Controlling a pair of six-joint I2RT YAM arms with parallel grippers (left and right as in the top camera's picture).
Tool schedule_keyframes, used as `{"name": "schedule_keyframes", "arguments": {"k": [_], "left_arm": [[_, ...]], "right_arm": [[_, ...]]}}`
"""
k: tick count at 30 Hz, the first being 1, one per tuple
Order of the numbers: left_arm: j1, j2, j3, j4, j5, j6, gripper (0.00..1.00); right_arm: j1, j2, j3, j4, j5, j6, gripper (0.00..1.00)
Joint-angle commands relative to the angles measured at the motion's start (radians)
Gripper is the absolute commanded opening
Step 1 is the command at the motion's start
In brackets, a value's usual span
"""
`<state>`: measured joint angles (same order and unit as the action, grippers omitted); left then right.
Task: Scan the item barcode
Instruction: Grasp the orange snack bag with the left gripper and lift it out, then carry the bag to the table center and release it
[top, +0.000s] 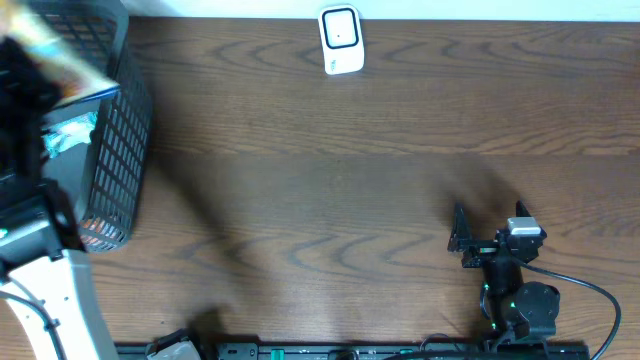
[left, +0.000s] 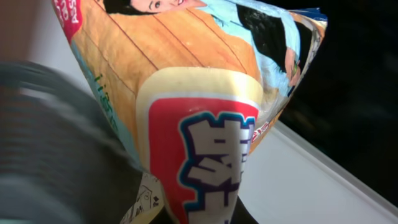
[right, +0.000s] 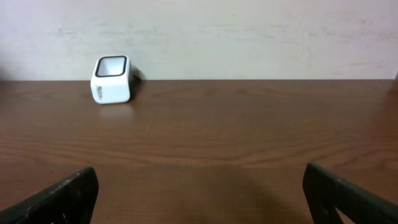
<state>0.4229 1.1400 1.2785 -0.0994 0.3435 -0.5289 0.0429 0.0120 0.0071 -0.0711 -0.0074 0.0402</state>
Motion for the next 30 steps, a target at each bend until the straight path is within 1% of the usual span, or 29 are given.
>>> {"name": "schedule_keyframes", "arguments": {"k": [1,4,7,10,13,15,18,20,23,27,30], "left_arm": [[-0.158,-0.019,0.023,0.01,0.14,0.001,0.07],[-0.307,-0.014,0.02,-0.026,0.139,0.051,0.07],[-0.455,0.007,0.019,-0.091,0.138,0.151,0.07],[-0.583,0.05,0.019,-0.19,0.112,0.249,0.07],[-0.681,0.108,0.019,-0.291,0.029,0.25,0.07],[-0.734,0.156,0.019,-0.326,0.022,0.224,0.07],[-0.8,0.237,0.019,-0.333,0.021,0.18,0.08],[-0.838,0.299,0.019,-0.336,-0.023,0.134,0.07],[-0.875,0.392,0.019,-0.345,-0.123,0.01,0.07],[-0.9,0.521,0.019,-0.337,-0.154,-0.154,0.07],[-0.912,0.603,0.019,-0.329,-0.15,-0.199,0.08]], "right_arm": [[0.011,-0.005,-0.002,-0.004,-0.002,-0.011,0.99],[0.011,-0.005,-0.002,-0.004,-0.002,-0.011,0.99],[0.011,-0.005,-0.002,-0.004,-0.002,-0.011,0.99],[0.011,-0.004,-0.002,-0.004,-0.002,-0.011,0.99],[0.011,-0.005,-0.002,-0.004,-0.002,-0.011,0.99],[0.011,-0.005,-0.002,-0.004,-0.003,-0.011,0.99],[0.011,-0.005,-0.002,-0.004,-0.002,-0.011,0.99],[0.011,-0.005,-0.002,-0.004,-0.003,-0.011,0.99],[0.011,-0.005,-0.002,-0.004,-0.002,-0.011,0.99],[0.011,-0.005,-0.002,-0.004,-0.002,-0.011,0.99],[0.011,-0.004,-0.002,-0.004,-0.002,-0.011,0.99]]}}
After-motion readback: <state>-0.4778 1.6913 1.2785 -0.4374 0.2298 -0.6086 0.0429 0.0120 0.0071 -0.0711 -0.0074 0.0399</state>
